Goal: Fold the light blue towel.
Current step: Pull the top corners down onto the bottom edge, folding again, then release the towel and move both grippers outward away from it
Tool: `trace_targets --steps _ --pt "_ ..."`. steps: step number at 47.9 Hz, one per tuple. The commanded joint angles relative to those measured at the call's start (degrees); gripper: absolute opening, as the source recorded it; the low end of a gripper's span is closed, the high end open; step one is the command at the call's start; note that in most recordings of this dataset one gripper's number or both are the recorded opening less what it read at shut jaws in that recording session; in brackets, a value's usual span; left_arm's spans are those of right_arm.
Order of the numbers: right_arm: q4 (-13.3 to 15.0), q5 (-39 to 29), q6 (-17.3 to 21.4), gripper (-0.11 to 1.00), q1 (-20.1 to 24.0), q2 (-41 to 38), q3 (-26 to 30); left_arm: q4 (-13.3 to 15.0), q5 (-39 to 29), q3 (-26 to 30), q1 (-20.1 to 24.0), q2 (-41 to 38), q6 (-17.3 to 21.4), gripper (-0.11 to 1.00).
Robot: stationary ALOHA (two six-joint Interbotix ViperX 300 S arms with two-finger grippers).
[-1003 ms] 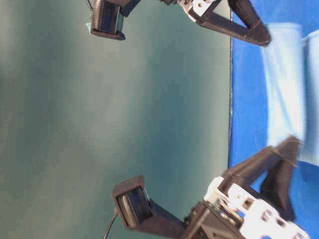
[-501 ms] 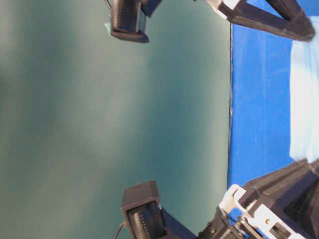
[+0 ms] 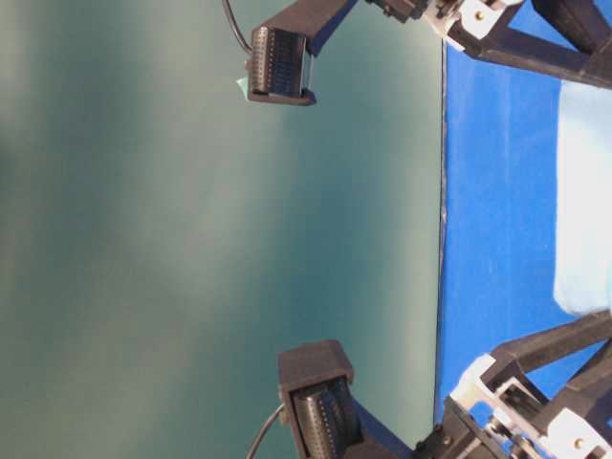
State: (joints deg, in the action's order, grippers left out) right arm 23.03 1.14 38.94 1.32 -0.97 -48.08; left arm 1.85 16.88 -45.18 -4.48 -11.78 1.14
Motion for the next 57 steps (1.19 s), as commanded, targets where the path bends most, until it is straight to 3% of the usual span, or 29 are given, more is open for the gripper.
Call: trace_targets --steps 1,4,6,14,30,46,57 --pt "-0.1 0.8 -0.1 0.37 1.3 0.7 1.1 0.1 0.2 0.4 0.0 1.1 0.2 0.51" --pt "0.0 0.4 -0.2 0.54 2.2 0.9 1.8 0.1 0.0 0.4 0.0 1.8 0.2 0.49" --pt "0.0 0.0 -0.2 0.6 2.7 1.2 2.0 0.1 -0.3 0.4 0.1 2.4 0.3 0.48" --pt "0.1 -4.4 -0.3 0.5 4.0 4.7 3.1 0.1 -2.2 0.3 0.0 6.9 0.3 0.48" --pt "0.8 -12.7 -0.7 0.5 4.7 15.2 1.3 0.1 -6.9 -2.7 -1.1 19.2 0.9 0.48" --pt "4.2 -5.4 -0.7 0.5 4.6 30.0 -9.1 0.1 -3.0 -16.1 -1.9 38.1 0.9 0.48" --pt "6.2 -4.2 -0.6 0.5 0.4 42.2 -17.3 -0.1 -2.5 -23.8 -1.9 52.4 1.4 0.48"
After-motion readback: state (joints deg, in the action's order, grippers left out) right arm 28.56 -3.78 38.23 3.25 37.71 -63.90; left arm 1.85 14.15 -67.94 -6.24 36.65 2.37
